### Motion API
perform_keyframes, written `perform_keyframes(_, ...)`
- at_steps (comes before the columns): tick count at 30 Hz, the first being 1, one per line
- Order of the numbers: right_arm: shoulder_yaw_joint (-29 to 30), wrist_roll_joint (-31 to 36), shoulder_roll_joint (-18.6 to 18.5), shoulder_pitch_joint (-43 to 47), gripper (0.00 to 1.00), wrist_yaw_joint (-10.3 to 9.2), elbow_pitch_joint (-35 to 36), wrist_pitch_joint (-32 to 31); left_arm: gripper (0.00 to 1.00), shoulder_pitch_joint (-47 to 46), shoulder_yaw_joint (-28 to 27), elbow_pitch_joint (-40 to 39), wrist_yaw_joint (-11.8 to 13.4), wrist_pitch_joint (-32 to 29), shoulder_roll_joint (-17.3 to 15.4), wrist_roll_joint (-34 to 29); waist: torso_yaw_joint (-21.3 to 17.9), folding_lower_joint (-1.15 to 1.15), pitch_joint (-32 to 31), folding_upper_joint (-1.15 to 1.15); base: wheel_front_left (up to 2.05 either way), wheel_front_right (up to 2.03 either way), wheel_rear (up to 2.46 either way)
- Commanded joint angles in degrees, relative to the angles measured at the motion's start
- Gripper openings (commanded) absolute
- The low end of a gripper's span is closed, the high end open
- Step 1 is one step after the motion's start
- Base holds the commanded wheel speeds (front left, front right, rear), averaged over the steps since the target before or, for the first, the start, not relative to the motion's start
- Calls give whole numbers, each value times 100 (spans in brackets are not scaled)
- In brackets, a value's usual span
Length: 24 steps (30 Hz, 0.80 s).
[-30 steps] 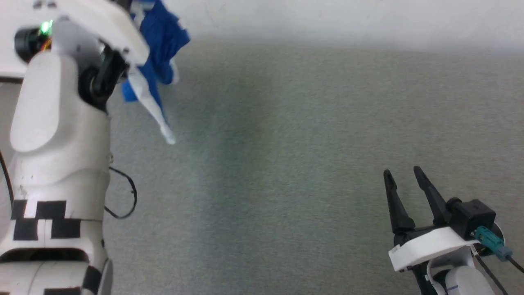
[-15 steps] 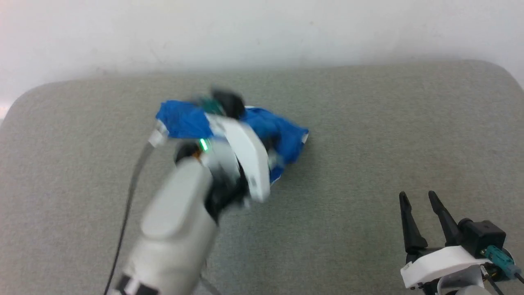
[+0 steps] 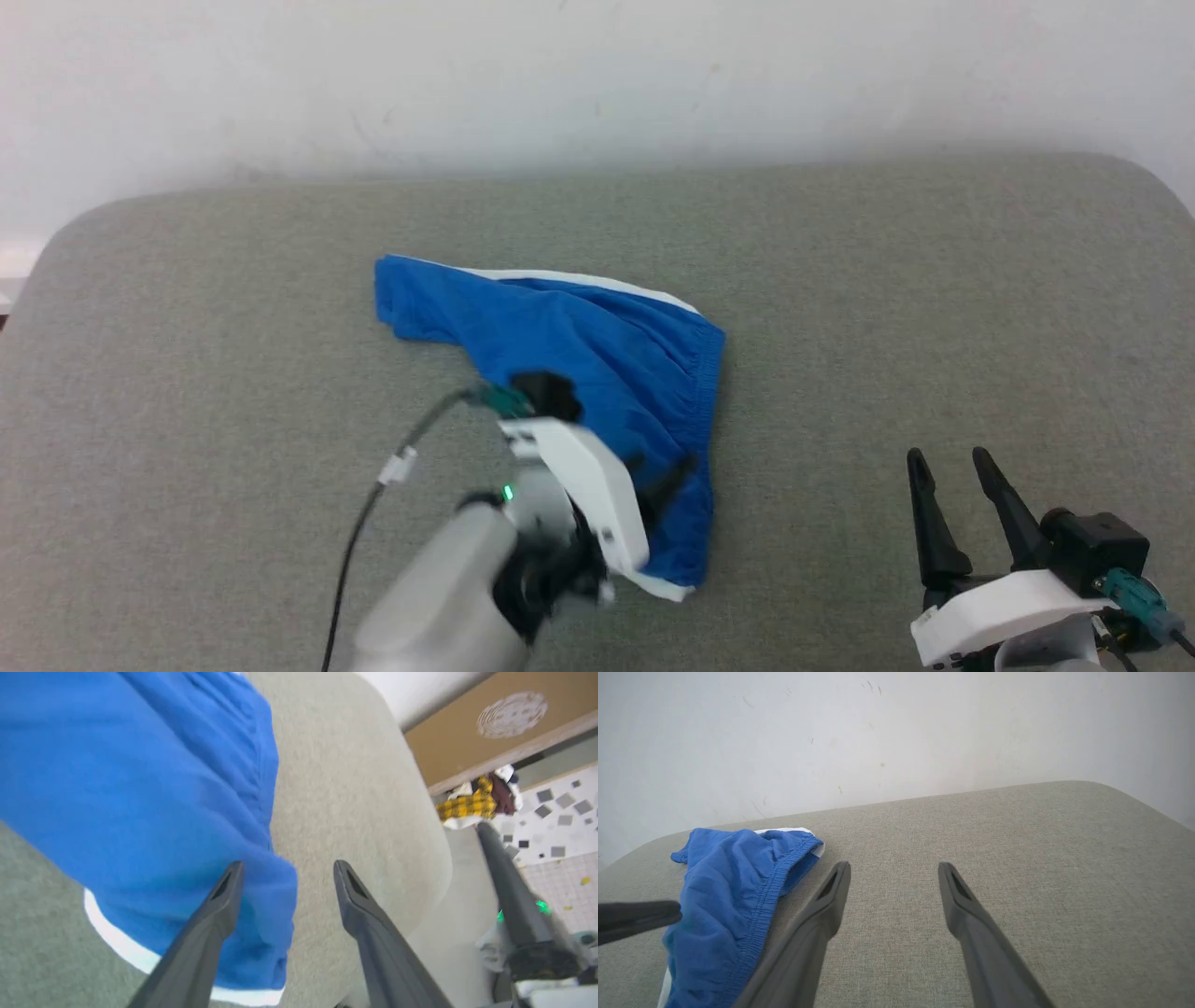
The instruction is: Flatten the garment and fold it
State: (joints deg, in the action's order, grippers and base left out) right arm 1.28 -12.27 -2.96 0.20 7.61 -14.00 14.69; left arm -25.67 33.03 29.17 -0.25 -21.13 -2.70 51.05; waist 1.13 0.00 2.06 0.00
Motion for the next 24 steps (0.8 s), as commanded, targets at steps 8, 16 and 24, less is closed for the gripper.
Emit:
perform_keyframes(8, -10, -112, 8, 55, 100, -12, -30, 29, 100, -227, -1164, -845, 401, 1799, -653, -244, 270, 0, -296, 0, 0, 0, 0)
perform_keyframes(16, -86, -202, 8, 74, 100, -12, -168, -154, 100, 809, -1398, -1294, 1020, 3487, -1470, -1567, 327, 0, -419, 0, 0, 0, 0)
perform_keyframes(24, -206, -392, 8, -517, 100, -12, -363, -1428, 100, 1988, -1946, -2373, 1389, 3610, -1109, -2515, 503, 0, -114, 0, 0, 0, 0)
